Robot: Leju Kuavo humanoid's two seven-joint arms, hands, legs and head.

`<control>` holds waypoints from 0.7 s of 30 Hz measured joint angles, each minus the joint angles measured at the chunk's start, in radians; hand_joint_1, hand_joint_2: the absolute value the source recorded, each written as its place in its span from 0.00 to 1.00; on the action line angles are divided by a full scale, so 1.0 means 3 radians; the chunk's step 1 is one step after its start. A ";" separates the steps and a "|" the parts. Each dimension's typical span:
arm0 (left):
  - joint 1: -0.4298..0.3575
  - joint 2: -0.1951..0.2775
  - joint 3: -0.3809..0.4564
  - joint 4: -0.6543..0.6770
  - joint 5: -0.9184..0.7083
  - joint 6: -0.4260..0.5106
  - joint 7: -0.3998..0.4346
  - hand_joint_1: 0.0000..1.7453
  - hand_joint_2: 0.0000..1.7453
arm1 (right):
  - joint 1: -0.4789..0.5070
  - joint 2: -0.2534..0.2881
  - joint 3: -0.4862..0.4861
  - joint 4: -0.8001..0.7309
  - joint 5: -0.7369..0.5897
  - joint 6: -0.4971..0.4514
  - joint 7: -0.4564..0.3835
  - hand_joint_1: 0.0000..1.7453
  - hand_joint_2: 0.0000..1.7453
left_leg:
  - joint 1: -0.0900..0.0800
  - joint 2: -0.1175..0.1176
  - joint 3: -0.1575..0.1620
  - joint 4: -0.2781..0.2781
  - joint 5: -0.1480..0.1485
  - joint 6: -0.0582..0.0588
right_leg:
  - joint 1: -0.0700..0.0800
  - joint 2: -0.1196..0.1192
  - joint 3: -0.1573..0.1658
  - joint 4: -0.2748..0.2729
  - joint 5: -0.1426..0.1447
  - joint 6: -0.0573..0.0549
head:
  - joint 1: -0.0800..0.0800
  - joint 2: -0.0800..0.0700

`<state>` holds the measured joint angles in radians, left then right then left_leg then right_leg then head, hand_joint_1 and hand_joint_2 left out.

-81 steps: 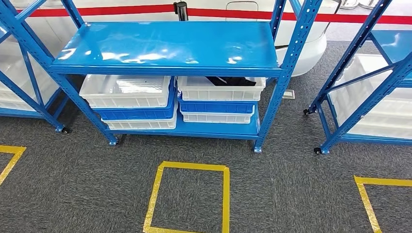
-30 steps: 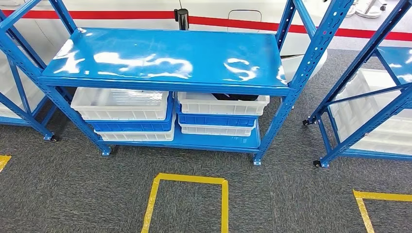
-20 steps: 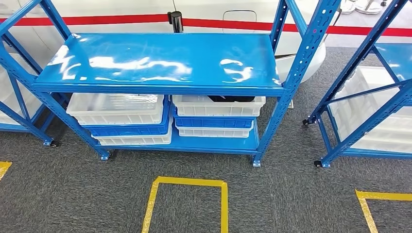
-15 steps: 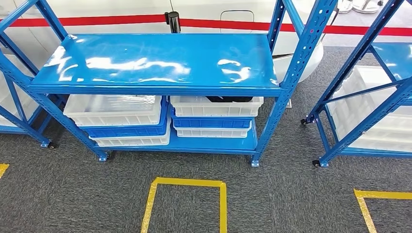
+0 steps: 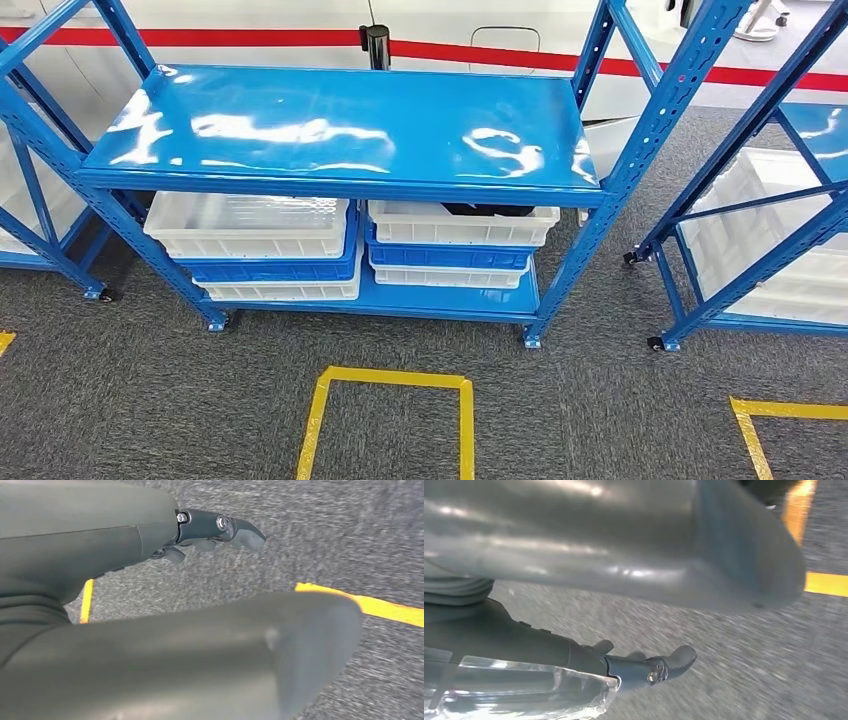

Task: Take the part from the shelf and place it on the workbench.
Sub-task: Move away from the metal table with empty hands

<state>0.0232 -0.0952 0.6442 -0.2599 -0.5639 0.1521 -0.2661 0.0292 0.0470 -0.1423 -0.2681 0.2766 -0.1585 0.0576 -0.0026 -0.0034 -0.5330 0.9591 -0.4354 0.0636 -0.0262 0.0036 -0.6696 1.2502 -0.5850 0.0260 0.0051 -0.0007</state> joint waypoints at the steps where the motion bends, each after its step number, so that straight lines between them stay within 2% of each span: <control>1: -0.0009 0.0005 -0.0069 -0.0045 0.0062 -0.0017 0.0029 0.00 0.00 | 0.0046 -0.0007 0.0008 0.0008 -0.0031 0.0017 -0.0003 0.00 0.00 | -0.0007 -0.0005 0.0005 0.0004 -0.0006 -0.0003 | 0.0001 0.0000 0.0074 -0.0165 0.0081 0.0028 | 0.0001 0.0000; 2: -0.0020 0.0009 -0.0131 -0.0085 0.0116 -0.0032 0.0052 0.00 0.00 | 0.0088 -0.0014 0.0015 0.0016 -0.0058 0.0032 -0.0006 0.00 0.00 | -0.0014 -0.0010 0.0009 0.0014 -0.0015 -0.0011 | 0.0002 -0.0003 0.0195 -0.0419 0.0183 0.0051 | 0.0001 0.0000; 3: -0.0031 0.0018 -0.0203 -0.0133 0.0181 -0.0049 0.0083 0.00 0.00 | 0.0126 -0.0023 0.0024 0.0025 -0.0090 0.0051 -0.0010 0.00 0.00 | -0.0027 -0.0011 0.0009 0.0029 -0.0031 -0.0027 | 0.0007 -0.0007 0.0311 -0.0663 0.0280 0.0055 | 0.0001 0.0000; 4: -0.0038 0.0028 -0.0269 -0.0172 0.0240 -0.0064 0.0110 0.00 0.00 | 0.0154 -0.0028 0.0036 0.0030 -0.0119 0.0066 -0.0016 0.00 0.00 | -0.0037 -0.0010 0.0009 0.0045 -0.0050 -0.0043 | 0.0010 -0.0009 0.0397 -0.0836 0.0345 0.0039 | -0.0002 0.0000; 5: -0.0043 0.0039 -0.0338 -0.0210 0.0304 -0.0081 0.0140 0.00 0.00 | 0.0179 -0.0032 0.0051 0.0034 -0.0150 0.0085 -0.0023 0.00 0.00 | -0.0045 -0.0007 0.0009 0.0059 -0.0066 -0.0059 | 0.0016 -0.0010 0.0444 -0.0925 0.0380 0.0013 | -0.0005 0.0000; 7: -0.0040 0.0063 -0.0485 -0.0270 0.0445 -0.0117 0.0207 0.00 0.00 | 0.0219 -0.0041 0.0081 0.0038 -0.0220 0.0122 -0.0039 0.00 0.00 | -0.0042 -0.0004 0.0010 0.0066 -0.0079 -0.0086 | 0.0031 -0.0004 0.0461 -0.0943 0.0399 -0.0040 | -0.0011 0.0000; 9: -0.0021 0.0088 -0.0630 -0.0301 0.0583 -0.0152 0.0272 0.00 0.00 | 0.0243 -0.0050 0.0107 0.0033 -0.0286 0.0161 -0.0055 0.00 0.00 | -0.0023 -0.0004 -0.0003 0.0101 -0.0103 -0.0116 | 0.0012 -0.0005 0.0467 -0.0953 0.0413 -0.0077 | -0.0015 0.0000; 10: 0.0000 0.0099 -0.0701 -0.0308 0.0651 -0.0169 0.0303 0.00 0.00 | 0.0251 -0.0053 0.0121 0.0021 -0.0319 0.0179 -0.0063 0.00 0.00 | -0.0011 -0.0004 -0.0034 0.0181 -0.0160 -0.0136 | -0.0001 -0.0008 0.0471 -0.0958 0.0417 -0.0095 | -0.0018 0.0000; 11: 0.0030 0.0108 -0.0766 -0.0310 0.0714 -0.0185 0.0332 0.00 0.00 | 0.0252 -0.0058 0.0136 -0.0002 -0.0350 0.0197 -0.0069 0.00 0.00 | 0.0002 -0.0004 -0.0097 0.0330 -0.0256 -0.0160 | -0.0014 -0.0011 0.0475 -0.0964 0.0420 -0.0112 | -0.0023 0.0000; 13: 0.0119 0.0121 -0.0909 -0.0297 0.0851 -0.0223 0.0398 0.00 0.00 | 0.0236 -0.0066 0.0169 -0.0079 -0.0416 0.0235 -0.0080 0.00 0.00 | 0.0029 -0.0003 -0.0308 0.0784 -0.0497 -0.0207 | -0.0007 -0.0016 0.0476 -0.0964 0.0415 -0.0133 | -0.0029 0.0000; 14: 0.0172 0.0127 -0.0978 -0.0279 0.0919 -0.0240 0.0432 0.00 0.00 | 0.0220 -0.0068 0.0182 -0.0130 -0.0447 0.0253 -0.0086 0.00 0.00 | 0.0041 -0.0003 -0.0406 0.0978 -0.0571 -0.0223 | -0.0003 -0.0016 0.0476 -0.0963 0.0414 -0.0137 | -0.0030 0.0000; 15: 0.0229 0.0133 -0.1040 -0.0252 0.0979 -0.0256 0.0462 0.00 0.00 | 0.0199 -0.0070 0.0194 -0.0186 -0.0476 0.0270 -0.0094 0.00 0.00 | 0.0050 -0.0002 -0.0459 0.1071 -0.0581 -0.0231 | -0.0001 -0.0014 0.0477 -0.0963 0.0413 -0.0139 | -0.0030 0.0000; 16: 0.0285 0.0139 -0.1095 -0.0220 0.1032 -0.0270 0.0489 0.00 0.00 | 0.0175 -0.0072 0.0205 -0.0245 -0.0503 0.0283 -0.0102 0.00 0.00 | 0.0055 -0.0002 -0.0449 0.1029 -0.0523 -0.0231 | 0.0001 -0.0012 0.0479 -0.0963 0.0412 -0.0139 | -0.0030 0.0000; 17: 0.0342 0.0145 -0.1145 -0.0188 0.1080 -0.0283 0.0512 0.00 0.00 | 0.0145 -0.0074 0.0216 -0.0305 -0.0526 0.0298 -0.0109 0.00 0.00 | 0.0058 -0.0002 -0.0371 0.0854 -0.0411 -0.0223 | 0.0002 -0.0009 0.0483 -0.0963 0.0411 -0.0137 | -0.0030 0.0000; 19: 0.0443 0.0162 -0.1249 -0.0126 0.1174 -0.0309 0.0558 0.00 0.00 | 0.0084 -0.0077 0.0241 -0.0428 -0.0572 0.0324 -0.0122 0.00 0.00 | 0.0049 -0.0001 -0.0136 0.0381 -0.0192 -0.0186 | 0.0014 -0.0004 0.0491 -0.0962 0.0405 -0.0126 | -0.0030 0.0000; 20: 0.0486 0.0174 -0.1308 -0.0102 0.1226 -0.0321 0.0580 0.00 0.00 | 0.0060 -0.0078 0.0253 -0.0483 -0.0597 0.0339 -0.0127 0.00 0.00 | 0.0038 0.0001 -0.0049 0.0212 -0.0132 -0.0161 | 0.0024 -0.0005 0.0486 -0.0962 0.0398 -0.0112 | -0.0028 0.0000; 21: 0.0521 0.0186 -0.1371 -0.0087 0.1285 -0.0337 0.0609 0.00 0.00 | 0.0045 -0.0080 0.0265 -0.0528 -0.0626 0.0355 -0.0133 0.00 0.00 | 0.0025 0.0000 -0.0006 0.0131 -0.0114 -0.0137 | 0.0032 -0.0007 0.0480 -0.0963 0.0392 -0.0093 | -0.0028 0.0000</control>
<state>0.1796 -0.0395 0.2327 -0.2859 -0.1785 0.0511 -0.0835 0.0426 0.0231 -0.0628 -0.4265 0.0887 -0.0519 0.0178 0.0047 -0.0034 -0.5349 0.9984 -0.4695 0.0225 -0.0167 0.0015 -0.5257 0.9612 -0.4675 -0.0018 -0.0033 -0.0007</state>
